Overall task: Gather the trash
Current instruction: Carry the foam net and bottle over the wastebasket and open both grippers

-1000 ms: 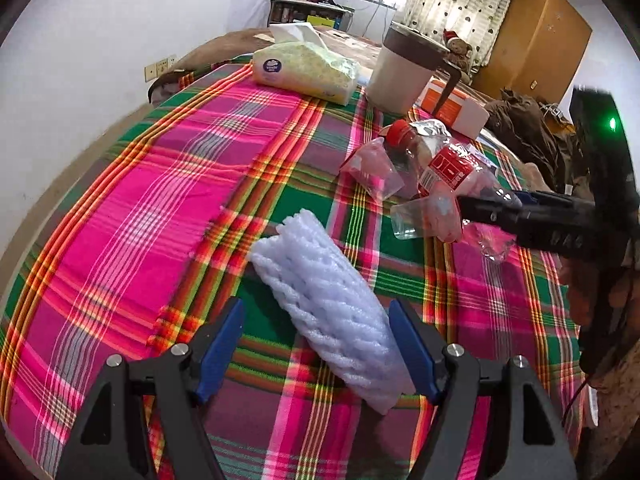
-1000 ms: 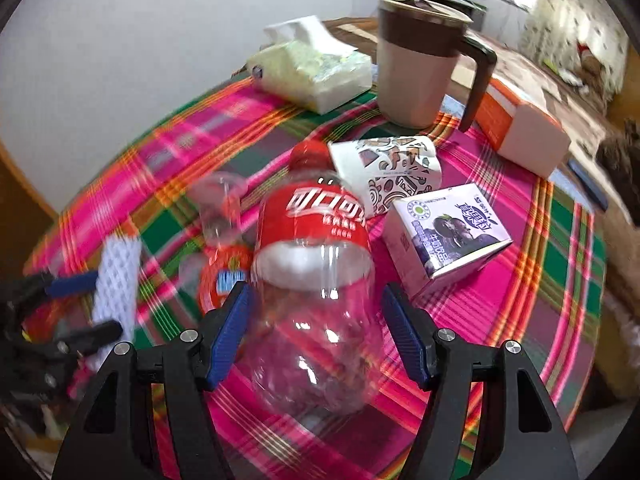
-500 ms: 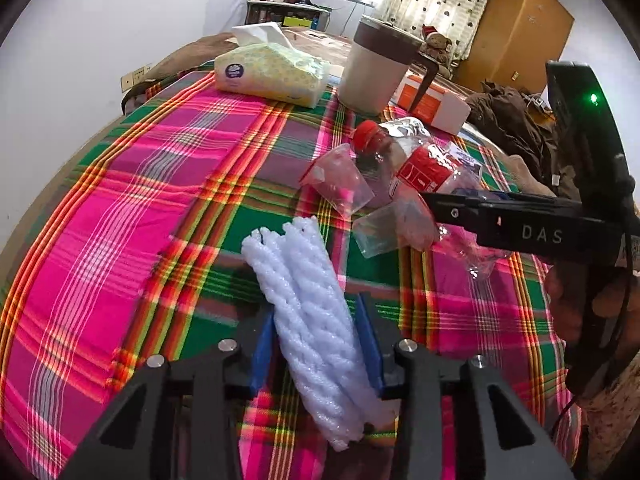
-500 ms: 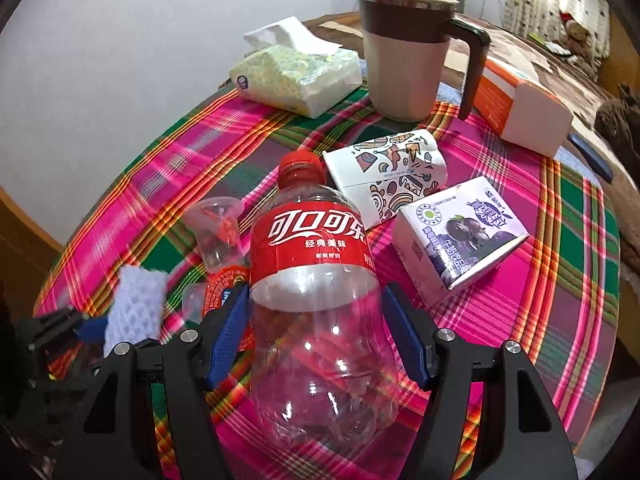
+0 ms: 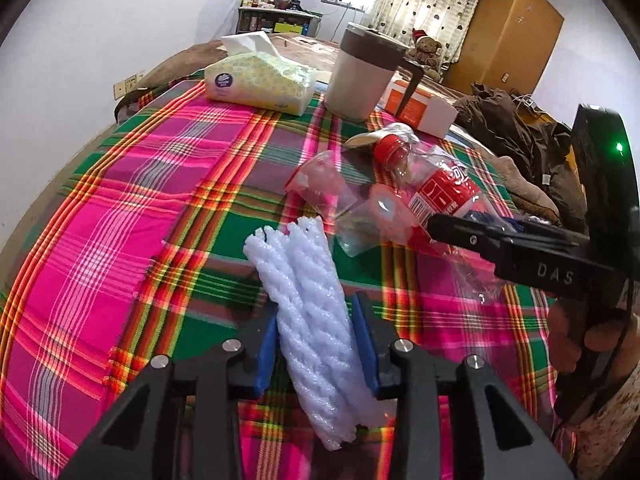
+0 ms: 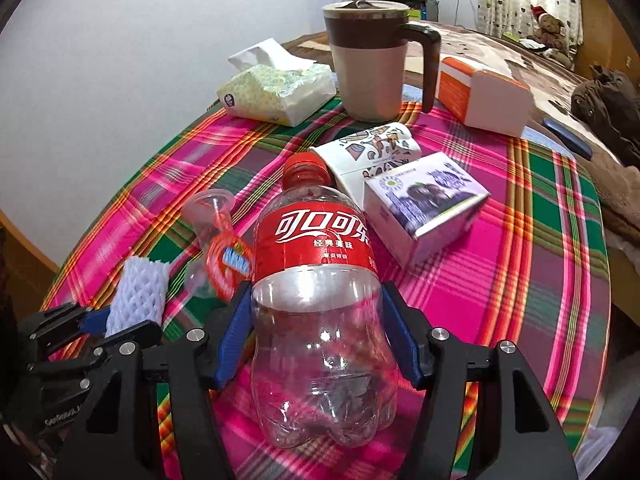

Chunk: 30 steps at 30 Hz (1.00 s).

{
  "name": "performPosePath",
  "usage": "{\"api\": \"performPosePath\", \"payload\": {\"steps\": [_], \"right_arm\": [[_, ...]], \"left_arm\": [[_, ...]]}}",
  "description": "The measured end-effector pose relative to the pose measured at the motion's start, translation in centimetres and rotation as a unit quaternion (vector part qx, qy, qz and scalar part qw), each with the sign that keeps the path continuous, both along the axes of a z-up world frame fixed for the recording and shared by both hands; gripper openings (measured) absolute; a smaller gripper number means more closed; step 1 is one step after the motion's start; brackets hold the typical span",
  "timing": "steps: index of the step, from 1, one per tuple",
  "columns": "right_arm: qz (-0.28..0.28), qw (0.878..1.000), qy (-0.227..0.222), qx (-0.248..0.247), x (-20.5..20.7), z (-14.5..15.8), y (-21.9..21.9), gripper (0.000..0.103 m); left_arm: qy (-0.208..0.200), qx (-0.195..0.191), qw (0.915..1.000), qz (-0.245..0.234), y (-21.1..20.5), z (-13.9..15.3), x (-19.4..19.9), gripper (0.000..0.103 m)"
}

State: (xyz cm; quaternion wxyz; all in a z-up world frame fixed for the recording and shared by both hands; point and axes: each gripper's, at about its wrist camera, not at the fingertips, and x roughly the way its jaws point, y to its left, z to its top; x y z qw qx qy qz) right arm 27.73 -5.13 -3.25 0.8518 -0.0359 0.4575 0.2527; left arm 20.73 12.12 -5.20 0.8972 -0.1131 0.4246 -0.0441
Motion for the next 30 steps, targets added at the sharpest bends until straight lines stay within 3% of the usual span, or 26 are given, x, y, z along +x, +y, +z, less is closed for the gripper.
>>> {"api": "performPosePath", "payload": {"steps": [15, 30], "right_arm": [[-0.037, 0.998, -0.012, 0.047, -4.1, 1.1, -4.3, 0.064], [-0.093, 0.993, -0.042, 0.056, -8.1, 2.5, -9.9, 0.064]], "left_arm": [[-0.023, 0.008, 0.9993, -0.029, -2.7, 2.1, -1.6, 0.037], [-0.055, 0.032, 0.9941, -0.088, -8.4, 4.6, -3.6, 0.037]]}}
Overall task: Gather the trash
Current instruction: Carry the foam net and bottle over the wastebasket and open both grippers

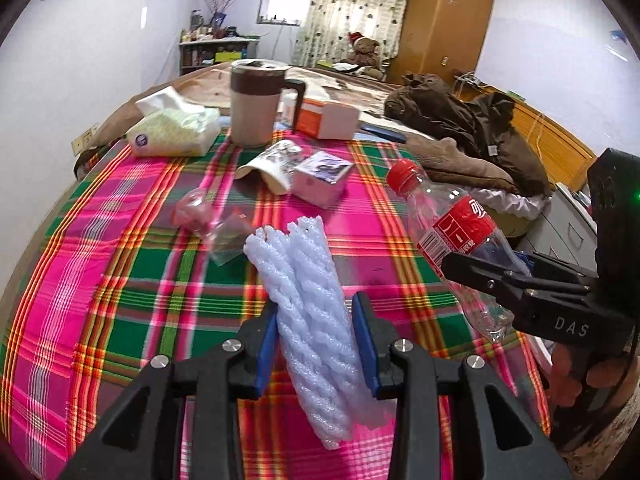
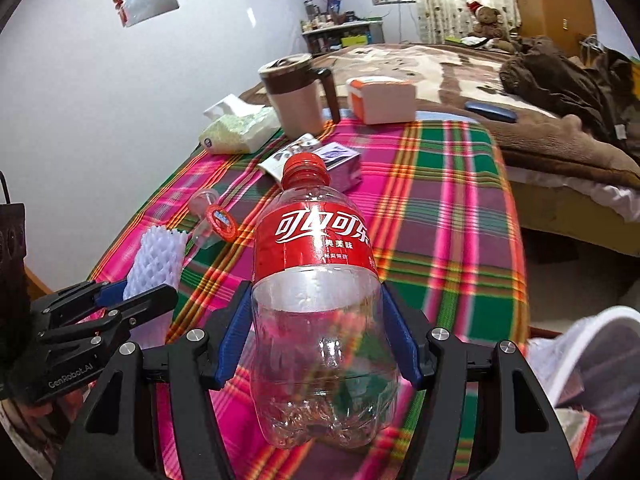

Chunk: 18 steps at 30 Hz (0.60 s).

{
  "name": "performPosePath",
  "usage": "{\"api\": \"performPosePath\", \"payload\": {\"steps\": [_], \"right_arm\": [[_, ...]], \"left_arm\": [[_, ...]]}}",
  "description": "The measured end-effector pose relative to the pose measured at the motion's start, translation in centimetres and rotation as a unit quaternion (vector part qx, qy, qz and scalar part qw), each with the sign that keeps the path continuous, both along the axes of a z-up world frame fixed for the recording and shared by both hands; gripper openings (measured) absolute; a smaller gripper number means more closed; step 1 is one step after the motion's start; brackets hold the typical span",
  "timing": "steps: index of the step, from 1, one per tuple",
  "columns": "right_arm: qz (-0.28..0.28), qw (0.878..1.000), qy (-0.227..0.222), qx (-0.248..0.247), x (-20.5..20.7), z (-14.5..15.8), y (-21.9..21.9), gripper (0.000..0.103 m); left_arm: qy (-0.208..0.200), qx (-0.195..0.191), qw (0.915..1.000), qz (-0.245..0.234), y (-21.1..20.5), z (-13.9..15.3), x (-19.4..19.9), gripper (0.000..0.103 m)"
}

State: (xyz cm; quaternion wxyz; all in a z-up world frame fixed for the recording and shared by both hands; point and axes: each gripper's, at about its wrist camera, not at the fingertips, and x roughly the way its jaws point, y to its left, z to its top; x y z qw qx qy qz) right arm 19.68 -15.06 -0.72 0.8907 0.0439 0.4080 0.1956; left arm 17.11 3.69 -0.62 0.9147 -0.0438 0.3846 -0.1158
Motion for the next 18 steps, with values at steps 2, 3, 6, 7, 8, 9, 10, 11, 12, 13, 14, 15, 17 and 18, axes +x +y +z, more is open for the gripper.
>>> {"api": "performPosePath", "payload": {"steps": [2, 3, 6, 7, 8, 9, 10, 11, 12, 13, 14, 15, 17, 18], "right_arm": [[-0.010, 1.000, -0.007, 0.000, -0.7, 0.3, -0.8, 0.064], [-0.015, 1.000, -0.012, -0.002, -1.1, 0.5, -1.2, 0.064], [-0.036, 0.999, -0.026, -0.010, -2.2, 1.0, -2.6, 0.064], [-0.042, 0.999, -0.030, -0.011, -2.6, 1.2, -3.1, 0.064], [-0.047, 0.998, -0.033, -0.009, -2.9, 1.3, -3.6, 0.064], [-0.055, 0.998, -0.036, -0.007, -3.2, 1.5, -4.2, 0.064], [-0.063, 0.997, -0.039, -0.005, -3.5, 1.7, -4.8, 0.064], [-0.068, 0.997, -0.041, -0.003, -3.8, 1.8, -5.3, 0.064], [-0.078, 0.996, -0.043, -0.002, -4.0, 2.0, -6.0, 0.064], [-0.084, 0.996, -0.045, -0.002, -4.3, 2.1, -6.5, 0.064], [-0.091, 0.995, -0.048, 0.001, -4.6, 2.2, -7.1, 0.064], [-0.097, 0.994, -0.049, 0.001, -4.8, 2.3, -7.5, 0.064], [-0.110, 0.993, -0.051, -0.004, -5.2, 2.3, -8.3, 0.064], [-0.119, 0.991, -0.054, -0.008, -5.5, 2.4, -8.8, 0.064]], "left_arm": [[-0.004, 0.004, 0.9999, -0.010, -0.9, 0.3, -0.3, 0.037], [-0.007, 0.006, 0.9999, -0.014, -1.4, 0.5, -0.4, 0.037], [-0.013, 0.007, 0.9994, -0.032, -2.9, 1.0, -0.7, 0.037], [-0.015, 0.008, 0.9992, -0.037, -3.4, 1.2, -0.8, 0.037], [-0.017, 0.009, 0.9989, -0.043, -3.9, 1.3, -0.9, 0.037], [-0.018, 0.008, 0.9987, -0.048, -4.4, 1.4, -0.9, 0.037], [-0.018, 0.008, 0.9984, -0.052, -4.8, 1.5, -0.9, 0.037], [-0.020, 0.008, 0.9981, -0.057, -5.3, 1.7, -1.0, 0.037], [-0.023, 0.009, 0.9977, -0.063, -5.8, 1.9, -1.1, 0.037], [-0.025, 0.009, 0.9974, -0.068, -6.4, 2.0, -1.2, 0.037], [-0.027, 0.009, 0.9969, -0.074, -6.9, 2.1, -1.3, 0.037], [-0.029, 0.010, 0.9963, -0.080, -7.4, 2.3, -1.4, 0.037], [-0.033, 0.010, 0.9952, -0.091, -8.5, 2.6, -1.6, 0.037], [-0.035, 0.009, 0.9945, -0.098, -9.2, 2.7, -1.6, 0.037]]}}
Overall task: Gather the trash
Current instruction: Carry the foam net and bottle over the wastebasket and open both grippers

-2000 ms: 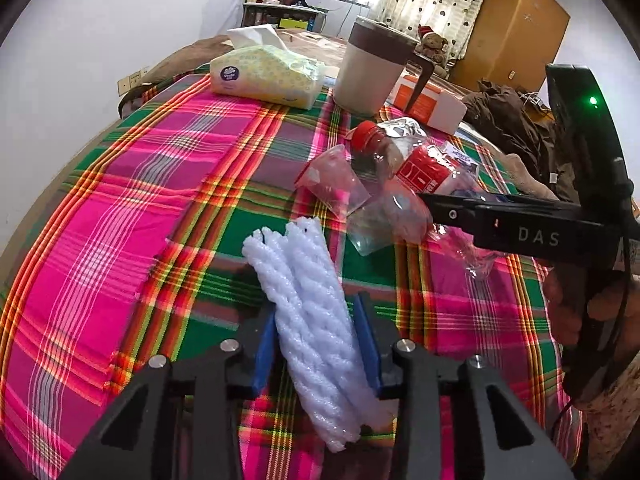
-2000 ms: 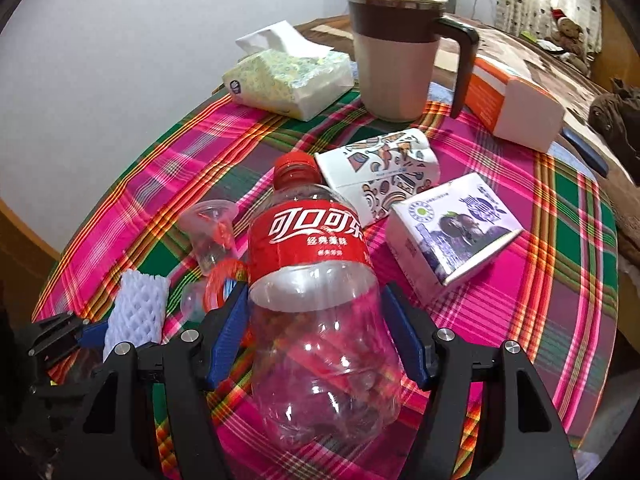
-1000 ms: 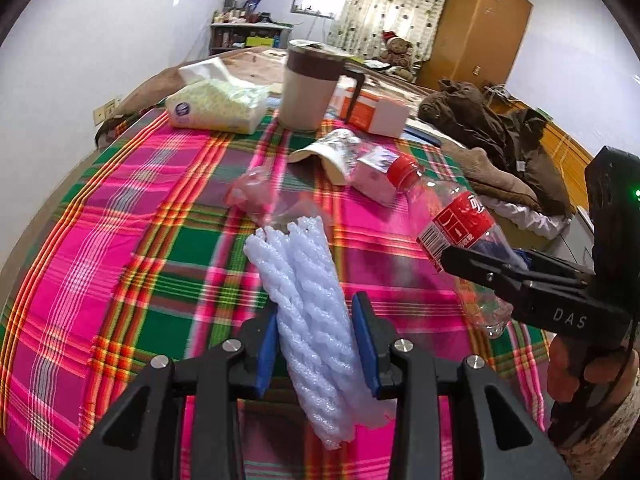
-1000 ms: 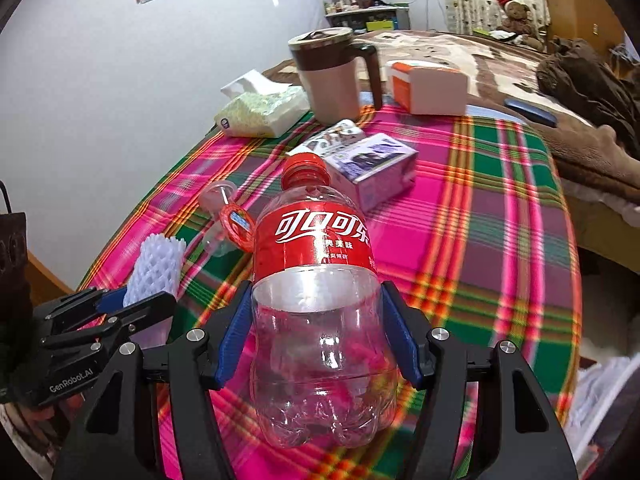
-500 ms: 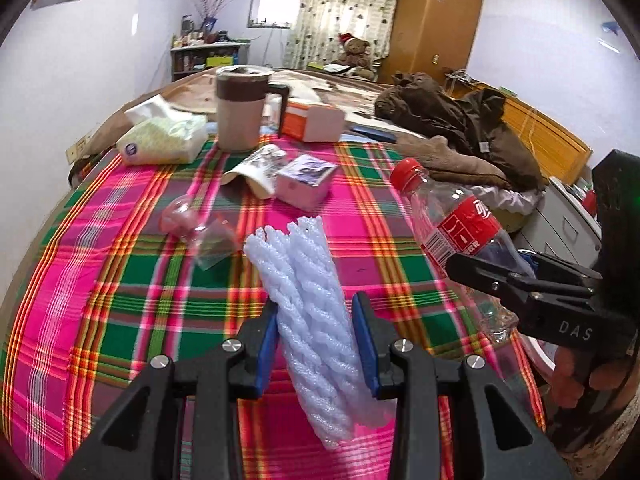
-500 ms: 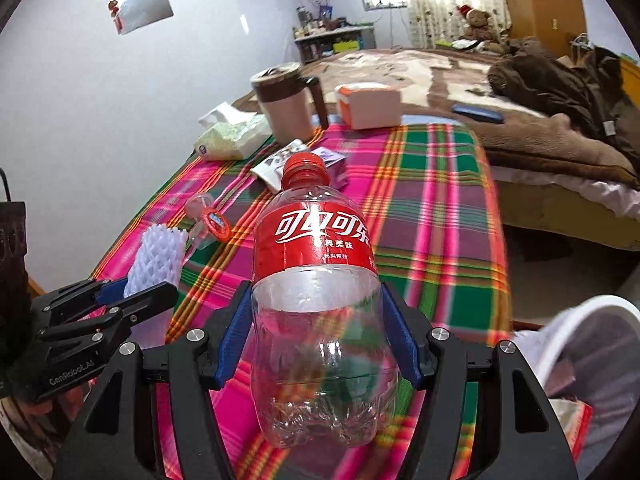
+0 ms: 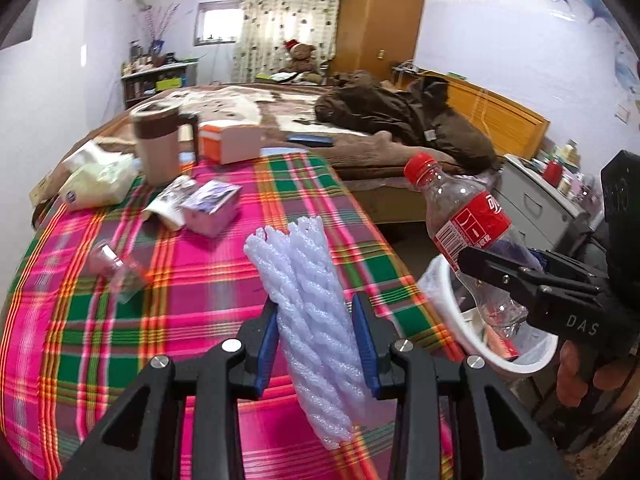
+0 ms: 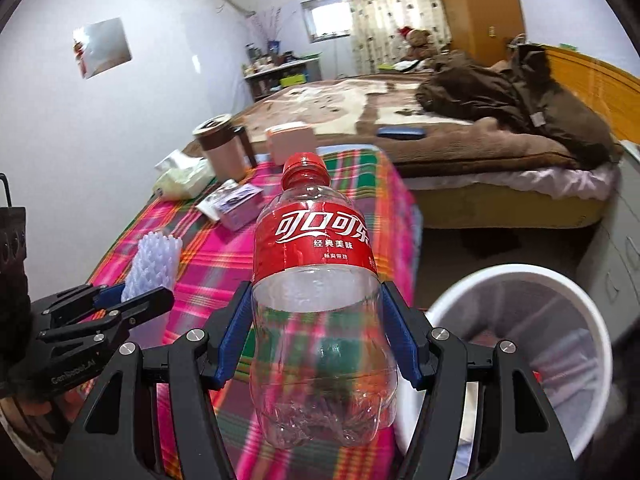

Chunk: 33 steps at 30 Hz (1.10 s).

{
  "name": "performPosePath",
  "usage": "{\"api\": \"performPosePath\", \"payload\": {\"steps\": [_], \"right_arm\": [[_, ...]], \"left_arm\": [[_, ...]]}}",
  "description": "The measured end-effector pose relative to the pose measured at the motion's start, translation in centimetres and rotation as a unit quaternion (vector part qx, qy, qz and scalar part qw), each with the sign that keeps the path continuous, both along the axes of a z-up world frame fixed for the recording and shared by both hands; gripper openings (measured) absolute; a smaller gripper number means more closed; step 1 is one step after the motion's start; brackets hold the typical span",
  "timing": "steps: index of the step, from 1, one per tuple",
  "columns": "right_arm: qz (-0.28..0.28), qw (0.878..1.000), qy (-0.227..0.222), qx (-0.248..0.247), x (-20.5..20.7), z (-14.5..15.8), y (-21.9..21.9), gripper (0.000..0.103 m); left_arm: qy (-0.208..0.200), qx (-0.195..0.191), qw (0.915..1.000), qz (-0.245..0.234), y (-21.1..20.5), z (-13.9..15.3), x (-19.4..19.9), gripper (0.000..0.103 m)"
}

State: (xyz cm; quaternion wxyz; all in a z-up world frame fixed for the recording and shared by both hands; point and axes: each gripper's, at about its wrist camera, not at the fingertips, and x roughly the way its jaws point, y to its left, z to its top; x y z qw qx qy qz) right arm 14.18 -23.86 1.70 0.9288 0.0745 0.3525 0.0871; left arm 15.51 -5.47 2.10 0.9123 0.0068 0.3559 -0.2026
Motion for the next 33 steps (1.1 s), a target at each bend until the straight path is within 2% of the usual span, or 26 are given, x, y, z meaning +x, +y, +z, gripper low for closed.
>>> {"api": "performPosePath", "payload": {"steps": [16, 24, 33], "right_arm": [[-0.107, 0.994, -0.007, -0.009, -3.2, -0.2, -6.7, 0.064], [-0.162, 0.986, 0.015, -0.024, -3.8, -1.6, -10.2, 0.064], [-0.186, 0.981, 0.048, -0.020, -3.8, -3.6, -12.7, 0.064]], "left_arm": [[-0.015, -0.002, 0.9948, -0.100, -9.4, 0.9, -0.9, 0.037], [0.003, 0.000, 0.9887, -0.150, -14.8, -0.3, -0.7, 0.037], [0.022, 0.018, 0.9833, -0.180, -18.8, -2.1, -0.7, 0.037]]}}
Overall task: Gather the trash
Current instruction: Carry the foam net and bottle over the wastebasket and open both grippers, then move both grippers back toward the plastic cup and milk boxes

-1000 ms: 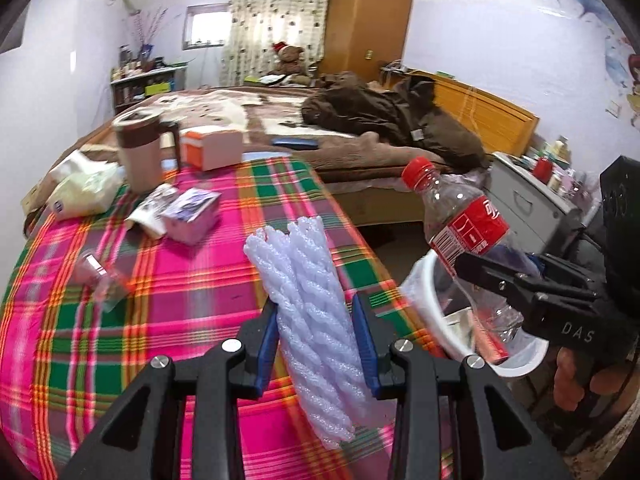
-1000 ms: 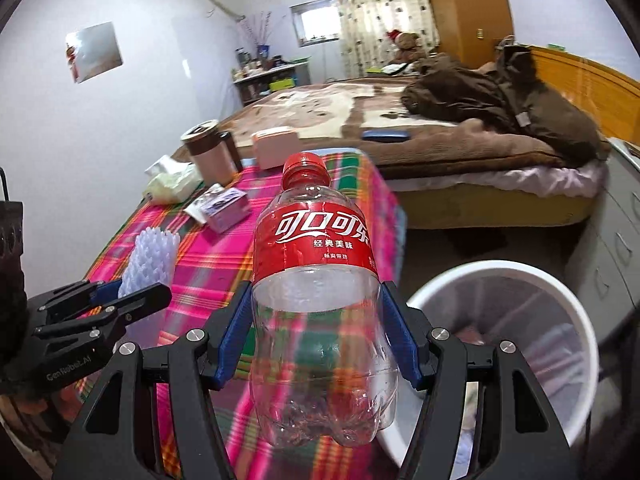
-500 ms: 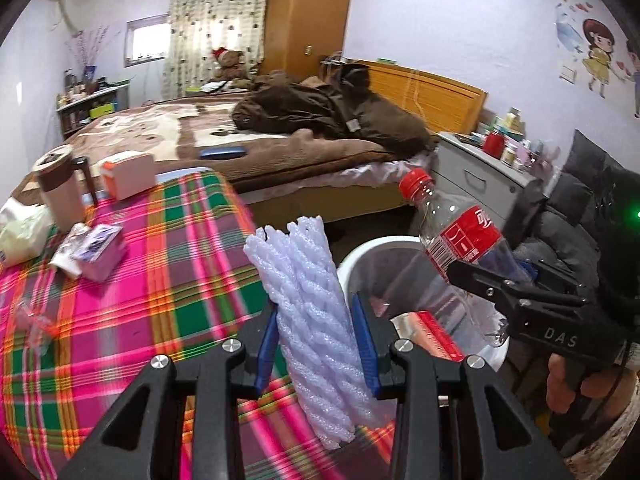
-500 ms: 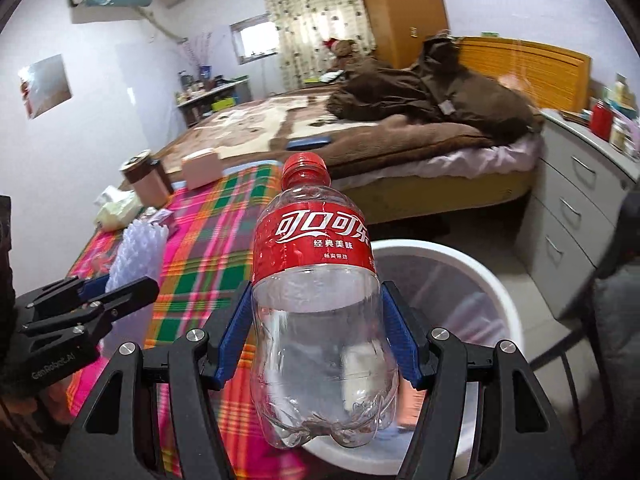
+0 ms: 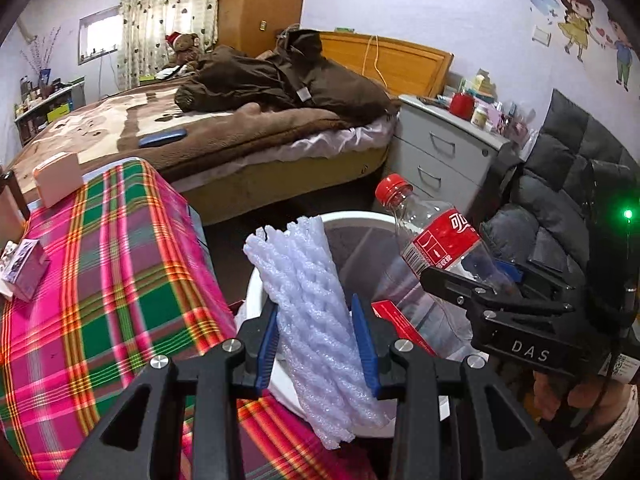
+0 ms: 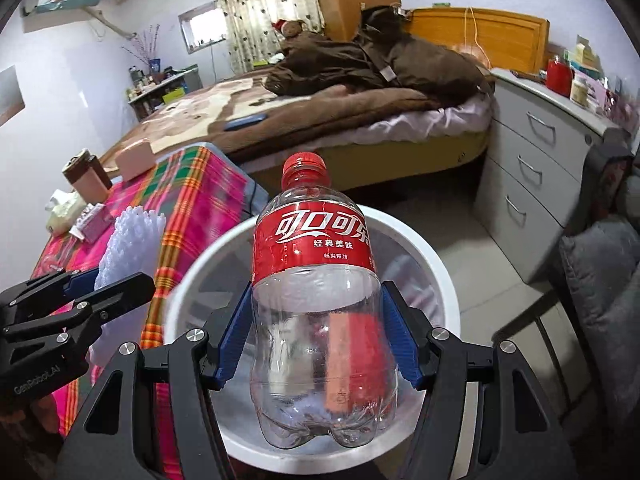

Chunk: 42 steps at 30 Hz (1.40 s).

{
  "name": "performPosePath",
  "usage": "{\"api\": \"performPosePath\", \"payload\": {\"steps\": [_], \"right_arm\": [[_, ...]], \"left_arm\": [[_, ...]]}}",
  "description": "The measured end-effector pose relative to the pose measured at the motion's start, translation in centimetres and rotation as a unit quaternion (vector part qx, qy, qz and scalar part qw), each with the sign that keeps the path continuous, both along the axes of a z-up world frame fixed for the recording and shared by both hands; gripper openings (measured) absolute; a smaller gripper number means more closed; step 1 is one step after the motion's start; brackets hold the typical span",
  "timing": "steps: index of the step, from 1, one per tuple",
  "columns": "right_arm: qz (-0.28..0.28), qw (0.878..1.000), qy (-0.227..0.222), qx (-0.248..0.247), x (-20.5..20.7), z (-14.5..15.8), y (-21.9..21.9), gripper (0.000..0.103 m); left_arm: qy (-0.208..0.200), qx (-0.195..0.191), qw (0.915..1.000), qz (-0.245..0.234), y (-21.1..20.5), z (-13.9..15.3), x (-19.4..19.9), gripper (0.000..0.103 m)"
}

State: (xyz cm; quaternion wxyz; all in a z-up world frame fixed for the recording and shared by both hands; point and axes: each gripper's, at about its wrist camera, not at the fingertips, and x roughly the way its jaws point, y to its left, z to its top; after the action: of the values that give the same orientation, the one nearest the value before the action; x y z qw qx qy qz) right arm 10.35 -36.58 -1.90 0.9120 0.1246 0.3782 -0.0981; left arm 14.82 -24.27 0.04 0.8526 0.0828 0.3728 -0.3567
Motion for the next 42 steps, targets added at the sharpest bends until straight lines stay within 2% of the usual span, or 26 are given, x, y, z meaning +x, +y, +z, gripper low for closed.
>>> {"api": "performPosePath", "payload": {"steps": [6, 10, 13, 16, 26, 42], "right_arm": [[-0.002, 1.000, 0.014, -0.008, -0.1, -0.8, -0.6, 0.064], [-0.005, 1.000, 0.013, -0.003, -0.3, -1.0, -1.1, 0.065], [-0.013, 1.000, 0.005, 0.006, -0.5, -0.9, -1.5, 0.065], [-0.017, 1.000, 0.003, 0.010, -0.6, -0.8, -1.6, 0.065], [-0.021, 1.000, -0.010, 0.004, -0.7, 0.1, -1.0, 0.065], [0.001, 0.999, -0.033, -0.013, -0.3, 1.7, 2.5, 0.065]], "left_arm": [[0.011, 0.002, 0.9999, -0.005, -1.2, -0.8, 0.1, 0.038], [0.018, 0.000, 0.9998, 0.003, -1.2, -1.0, 0.4, 0.056], [0.016, 0.000, 0.9999, 0.006, -1.0, -0.9, 0.3, 0.058], [0.015, -0.004, 0.9999, 0.007, -0.8, -0.8, 0.4, 0.069], [0.010, -0.019, 0.9996, 0.021, 1.0, 0.2, 0.0, 0.069], [-0.012, -0.036, 0.9969, 0.068, 7.0, 2.0, 0.0, 0.069]]}}
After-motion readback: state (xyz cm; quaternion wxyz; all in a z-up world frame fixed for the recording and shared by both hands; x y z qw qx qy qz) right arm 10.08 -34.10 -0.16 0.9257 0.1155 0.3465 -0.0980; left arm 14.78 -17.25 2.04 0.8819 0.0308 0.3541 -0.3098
